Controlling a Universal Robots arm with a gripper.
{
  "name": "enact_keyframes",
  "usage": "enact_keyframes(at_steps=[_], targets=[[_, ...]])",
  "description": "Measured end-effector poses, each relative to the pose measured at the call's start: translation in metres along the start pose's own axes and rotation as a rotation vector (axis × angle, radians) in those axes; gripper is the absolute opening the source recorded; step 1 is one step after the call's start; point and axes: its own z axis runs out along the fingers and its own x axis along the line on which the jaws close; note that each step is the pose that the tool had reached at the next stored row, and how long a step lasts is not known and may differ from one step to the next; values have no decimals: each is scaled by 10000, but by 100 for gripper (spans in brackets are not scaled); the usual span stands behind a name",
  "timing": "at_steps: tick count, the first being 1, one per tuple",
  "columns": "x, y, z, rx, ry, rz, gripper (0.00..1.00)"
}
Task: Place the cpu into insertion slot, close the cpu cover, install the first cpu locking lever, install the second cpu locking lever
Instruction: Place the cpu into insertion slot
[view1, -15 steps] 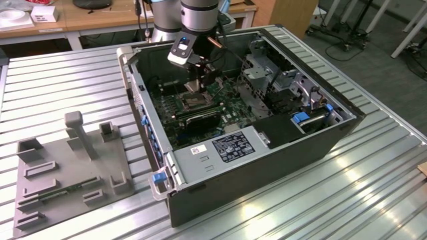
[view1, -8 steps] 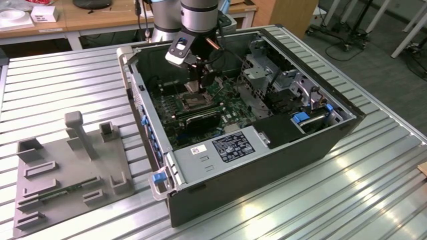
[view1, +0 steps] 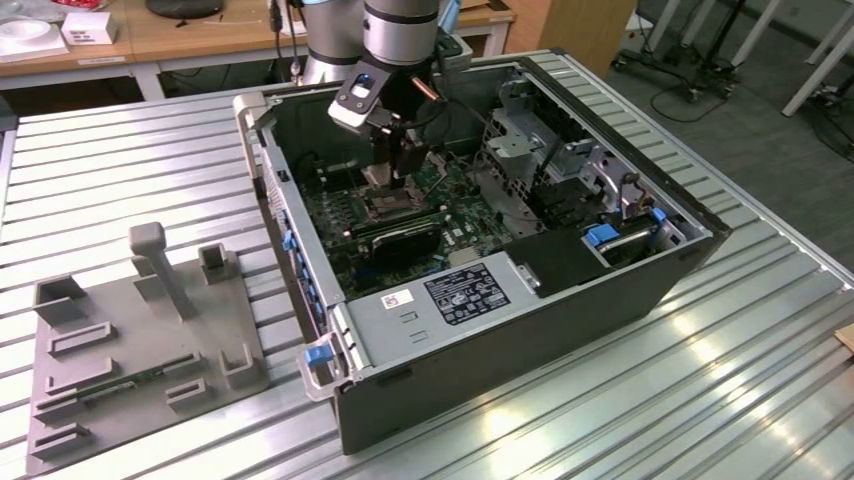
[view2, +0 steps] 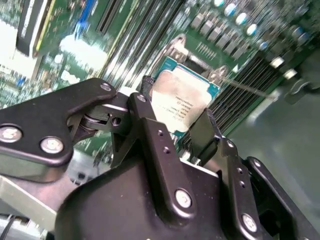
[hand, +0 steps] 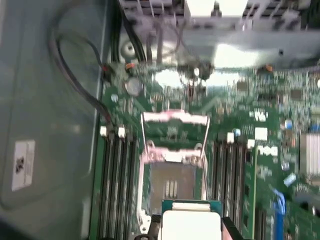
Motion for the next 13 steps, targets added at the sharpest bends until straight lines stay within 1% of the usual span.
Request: enact_keyframes(at_steps=[6,9,13], targets=[[0,0,0,6,1,-15,54],[0,0,3,-13,1,-144,54],[0,0,5,-24,-1,-158,54]])
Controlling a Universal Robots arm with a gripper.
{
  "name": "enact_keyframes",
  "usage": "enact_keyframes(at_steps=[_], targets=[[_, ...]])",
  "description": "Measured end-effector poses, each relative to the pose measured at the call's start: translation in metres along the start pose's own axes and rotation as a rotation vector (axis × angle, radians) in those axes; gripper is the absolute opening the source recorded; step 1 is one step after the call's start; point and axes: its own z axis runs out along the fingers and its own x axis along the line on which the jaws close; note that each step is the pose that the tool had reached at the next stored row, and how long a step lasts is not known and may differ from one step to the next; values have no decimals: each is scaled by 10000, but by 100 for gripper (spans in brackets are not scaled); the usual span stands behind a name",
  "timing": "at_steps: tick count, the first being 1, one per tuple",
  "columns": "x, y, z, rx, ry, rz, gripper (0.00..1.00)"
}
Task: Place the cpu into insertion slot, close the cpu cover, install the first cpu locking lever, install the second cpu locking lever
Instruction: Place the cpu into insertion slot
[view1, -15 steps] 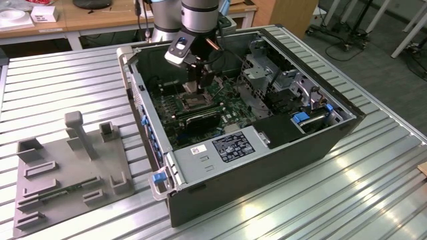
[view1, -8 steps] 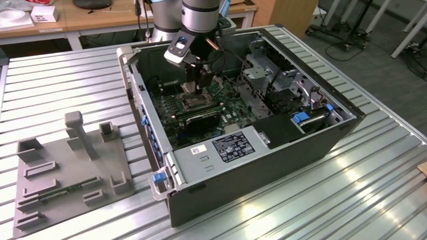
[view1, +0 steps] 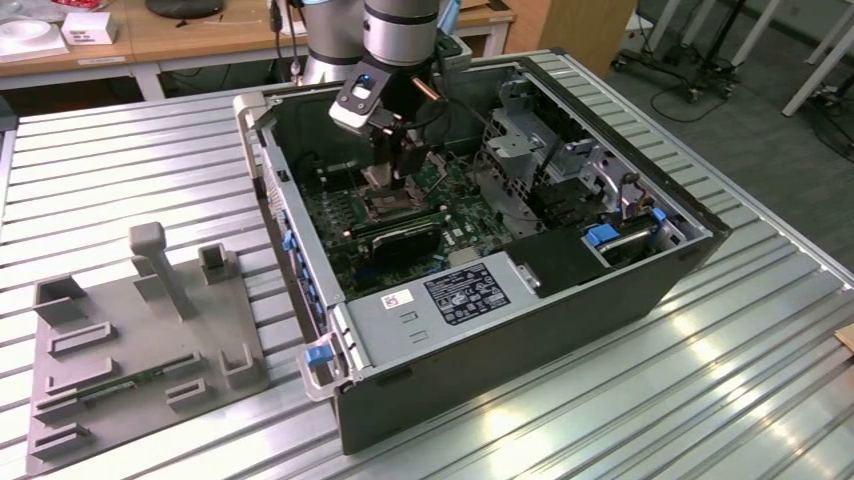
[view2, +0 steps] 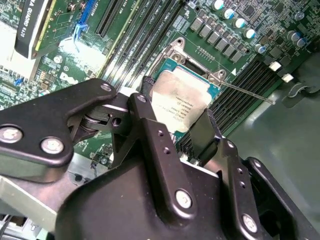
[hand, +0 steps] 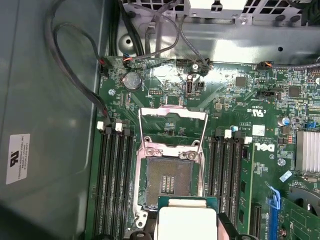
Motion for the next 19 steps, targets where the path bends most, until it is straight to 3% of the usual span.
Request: enact_keyframes(at_steps=[2,6,10,19], targets=[[0,0,6,-14,4,4,54],[0,0,29,-116,-8,216,54],[12,0,47,-131,-10,470,54],[48,15,79,-147,-7,538,54]])
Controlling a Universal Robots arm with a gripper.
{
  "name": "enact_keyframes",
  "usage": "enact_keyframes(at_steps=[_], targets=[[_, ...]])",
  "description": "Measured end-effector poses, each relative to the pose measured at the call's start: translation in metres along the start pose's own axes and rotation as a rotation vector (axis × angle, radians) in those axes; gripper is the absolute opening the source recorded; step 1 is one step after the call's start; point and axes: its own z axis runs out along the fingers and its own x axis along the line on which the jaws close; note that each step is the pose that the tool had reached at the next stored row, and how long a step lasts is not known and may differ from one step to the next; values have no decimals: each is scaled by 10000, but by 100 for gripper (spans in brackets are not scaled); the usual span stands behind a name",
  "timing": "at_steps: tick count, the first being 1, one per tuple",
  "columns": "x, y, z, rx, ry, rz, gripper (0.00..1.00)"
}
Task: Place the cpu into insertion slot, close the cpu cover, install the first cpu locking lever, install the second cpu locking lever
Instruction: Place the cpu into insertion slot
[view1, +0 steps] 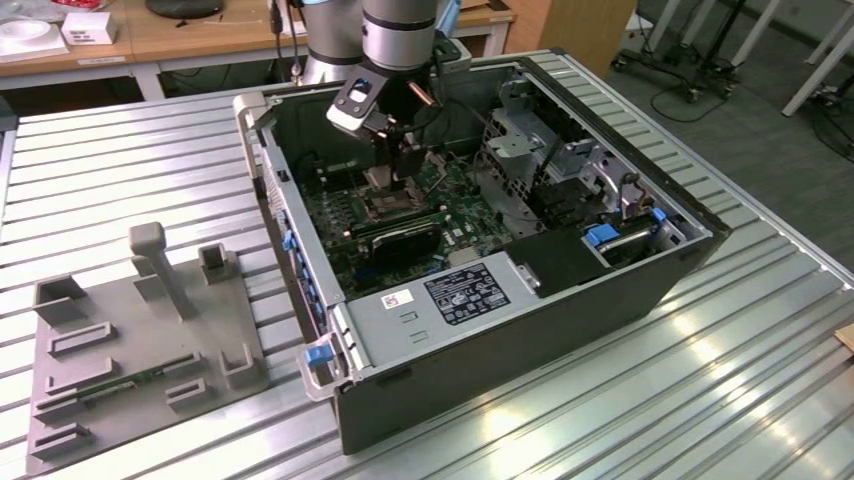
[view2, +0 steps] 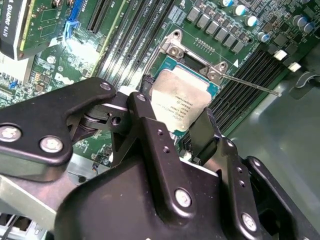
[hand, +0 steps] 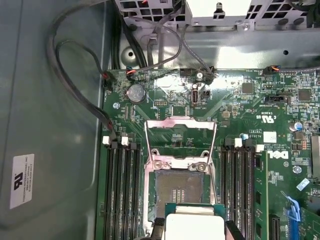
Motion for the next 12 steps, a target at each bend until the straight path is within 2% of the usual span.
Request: enact_keyframes(at_steps=[2,6,12], targets=[[0,1,8,-28,3,-1,54],[0,0,30,-180,-1,1,54],[4,1,40,-200,6,2,54]])
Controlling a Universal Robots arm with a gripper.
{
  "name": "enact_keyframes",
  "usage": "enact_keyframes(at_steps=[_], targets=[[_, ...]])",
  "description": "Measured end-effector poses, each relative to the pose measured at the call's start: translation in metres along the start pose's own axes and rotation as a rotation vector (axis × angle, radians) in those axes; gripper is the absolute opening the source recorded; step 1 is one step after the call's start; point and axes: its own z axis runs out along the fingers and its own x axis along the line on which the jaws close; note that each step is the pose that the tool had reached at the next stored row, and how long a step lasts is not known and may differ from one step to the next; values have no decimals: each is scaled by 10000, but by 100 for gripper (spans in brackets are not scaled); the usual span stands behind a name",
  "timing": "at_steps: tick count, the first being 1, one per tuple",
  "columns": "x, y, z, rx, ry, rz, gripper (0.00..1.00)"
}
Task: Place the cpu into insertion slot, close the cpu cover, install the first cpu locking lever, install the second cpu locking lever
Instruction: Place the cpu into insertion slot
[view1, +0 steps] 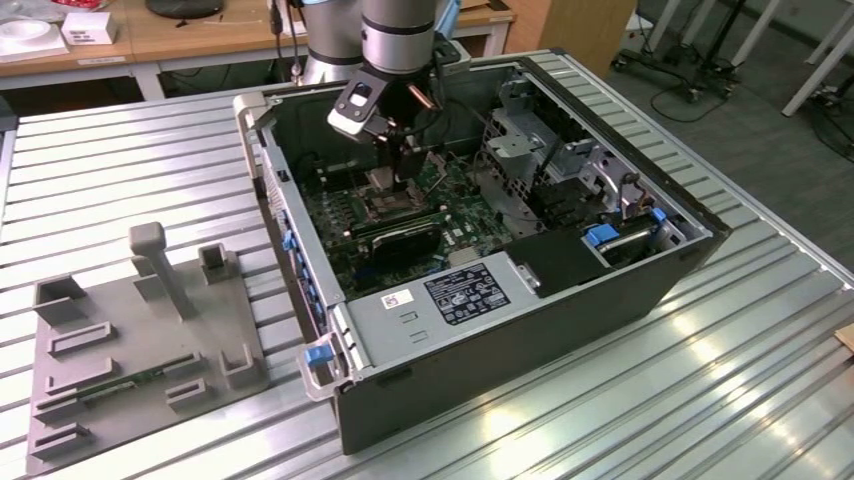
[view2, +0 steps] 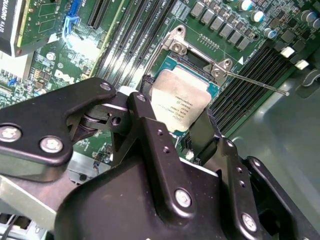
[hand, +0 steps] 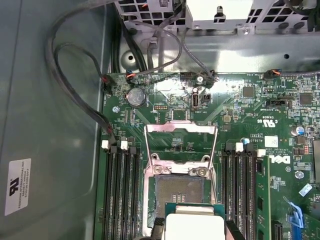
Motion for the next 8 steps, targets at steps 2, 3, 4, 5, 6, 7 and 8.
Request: enact_keyframes(at_steps=[2,3,4,5,6,7,8], targets=[[2,0,1,2,-3,0,54],[2,0,1,2,-4,0,54],[2,0,1,3,-5,-1,54],[4,0,3,3,-4,0,54],[5,0,5,3,-4,0,54],[5,0,5,2,-4,0,54],[5,0,5,2,-3,0,54]])
